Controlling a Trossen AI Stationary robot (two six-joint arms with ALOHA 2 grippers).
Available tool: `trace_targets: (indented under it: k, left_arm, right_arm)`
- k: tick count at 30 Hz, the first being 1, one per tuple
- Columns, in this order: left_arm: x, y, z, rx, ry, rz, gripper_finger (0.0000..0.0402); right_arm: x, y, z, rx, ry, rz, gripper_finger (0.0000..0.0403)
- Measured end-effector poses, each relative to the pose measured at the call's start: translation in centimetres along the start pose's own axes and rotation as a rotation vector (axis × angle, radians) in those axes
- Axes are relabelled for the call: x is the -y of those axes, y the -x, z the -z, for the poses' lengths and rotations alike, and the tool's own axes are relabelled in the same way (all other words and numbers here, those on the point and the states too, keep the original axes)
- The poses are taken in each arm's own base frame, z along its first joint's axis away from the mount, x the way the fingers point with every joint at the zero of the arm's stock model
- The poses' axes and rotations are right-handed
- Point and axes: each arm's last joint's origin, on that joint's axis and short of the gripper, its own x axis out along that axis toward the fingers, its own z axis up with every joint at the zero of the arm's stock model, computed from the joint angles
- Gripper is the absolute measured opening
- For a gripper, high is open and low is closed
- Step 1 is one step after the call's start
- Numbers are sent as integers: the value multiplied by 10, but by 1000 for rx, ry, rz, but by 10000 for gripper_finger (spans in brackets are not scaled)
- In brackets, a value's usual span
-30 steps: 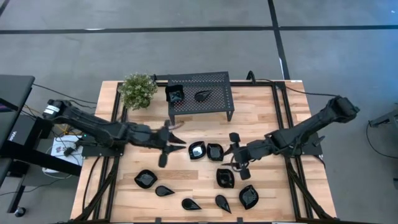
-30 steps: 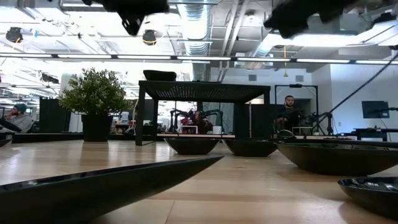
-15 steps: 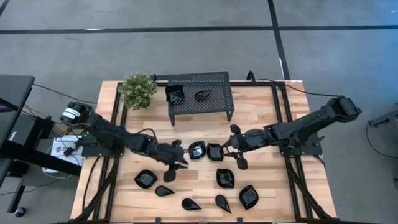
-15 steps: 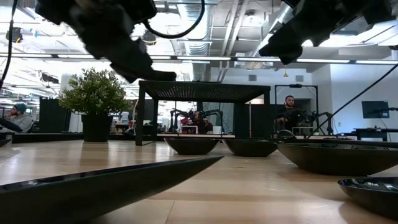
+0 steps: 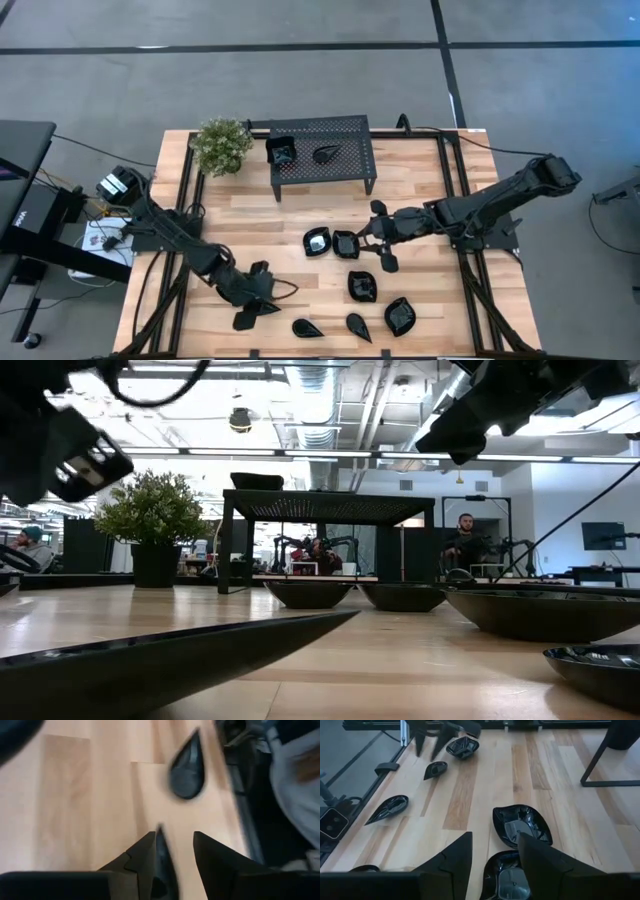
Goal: Pick & Place Mini shaped plates
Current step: Stack the drop shaped plate on top of the drop shaped plates on the shelf
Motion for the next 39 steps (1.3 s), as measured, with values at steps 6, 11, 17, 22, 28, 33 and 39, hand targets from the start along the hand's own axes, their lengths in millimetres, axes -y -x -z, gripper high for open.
trace_targets:
  k: [6, 11, 17, 22, 28, 33, 39]
  left_arm:
    - [-17, -6, 18, -44, 53, -59, 134]
    - [-19, -10, 29, -60, 71, -32, 134]
    - [-23, -17, 37, -82, 75, -50, 134]
    - [-24, -29, 41, -87, 66, -58, 133]
    - [-25, -29, 40, -79, 14, -62, 80]
    - [-25, -24, 36, -62, 14, -51, 10]
    - [-22, -2, -14, 152, -172, -93, 6]
  right_arm:
    - [0, 0, -1, 12, -1, -1, 154]
    - [0, 0, -1, 10, -1, -1, 154]
    - [-2, 0, -1, 11, 1, -7, 154]
    - [-5, 1, -1, 13, 7, -20, 154]
    - [-5, 1, -1, 13, 7, -20, 154]
    - [-5, 1, -1, 14, 6, -20, 154]
    - [-5, 0, -1, 18, 6, -17, 154]
